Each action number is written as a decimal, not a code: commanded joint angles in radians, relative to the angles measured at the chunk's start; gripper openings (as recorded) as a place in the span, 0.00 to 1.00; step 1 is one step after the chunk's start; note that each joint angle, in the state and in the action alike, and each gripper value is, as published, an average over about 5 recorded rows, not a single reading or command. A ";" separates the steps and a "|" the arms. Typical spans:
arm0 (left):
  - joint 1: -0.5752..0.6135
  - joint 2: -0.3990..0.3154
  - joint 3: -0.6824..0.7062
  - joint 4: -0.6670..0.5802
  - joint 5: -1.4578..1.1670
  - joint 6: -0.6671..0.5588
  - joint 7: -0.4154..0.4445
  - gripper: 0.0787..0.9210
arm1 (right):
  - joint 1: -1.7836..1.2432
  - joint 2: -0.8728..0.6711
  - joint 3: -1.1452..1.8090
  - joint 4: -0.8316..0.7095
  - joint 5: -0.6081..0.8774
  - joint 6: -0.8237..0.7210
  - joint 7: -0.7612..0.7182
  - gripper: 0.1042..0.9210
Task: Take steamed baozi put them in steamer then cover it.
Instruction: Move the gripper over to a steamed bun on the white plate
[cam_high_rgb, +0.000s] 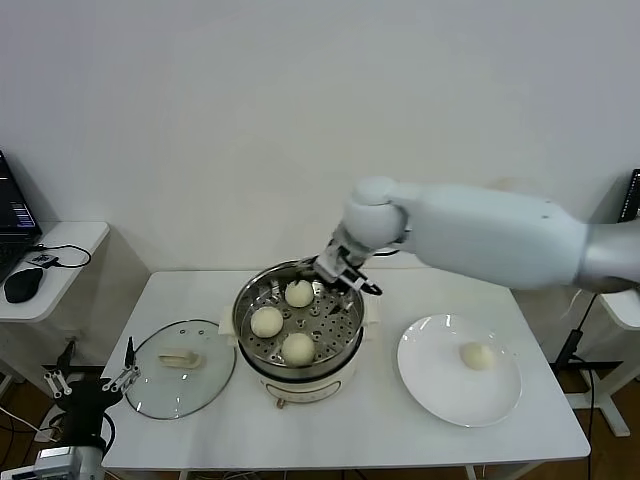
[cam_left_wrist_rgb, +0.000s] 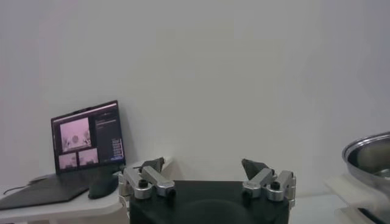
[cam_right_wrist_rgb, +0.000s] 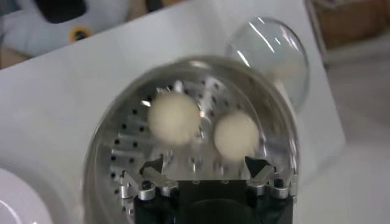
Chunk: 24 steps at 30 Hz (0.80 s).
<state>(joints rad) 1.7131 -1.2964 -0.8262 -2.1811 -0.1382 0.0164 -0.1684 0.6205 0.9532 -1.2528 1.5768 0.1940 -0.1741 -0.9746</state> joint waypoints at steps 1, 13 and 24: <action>-0.005 0.020 0.005 0.006 -0.002 0.001 0.001 0.88 | -0.004 -0.414 0.036 0.144 0.039 -0.301 0.023 0.88; -0.019 0.029 0.039 0.015 0.004 0.001 0.001 0.88 | -0.425 -0.581 0.272 0.039 -0.210 -0.167 -0.025 0.88; -0.010 0.019 0.038 0.012 0.012 0.001 0.000 0.88 | -0.713 -0.525 0.444 -0.119 -0.335 -0.097 -0.033 0.88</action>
<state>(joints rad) 1.7029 -1.2787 -0.7915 -2.1694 -0.1267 0.0172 -0.1682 0.1680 0.4673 -0.9584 1.5620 -0.0227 -0.3005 -1.0013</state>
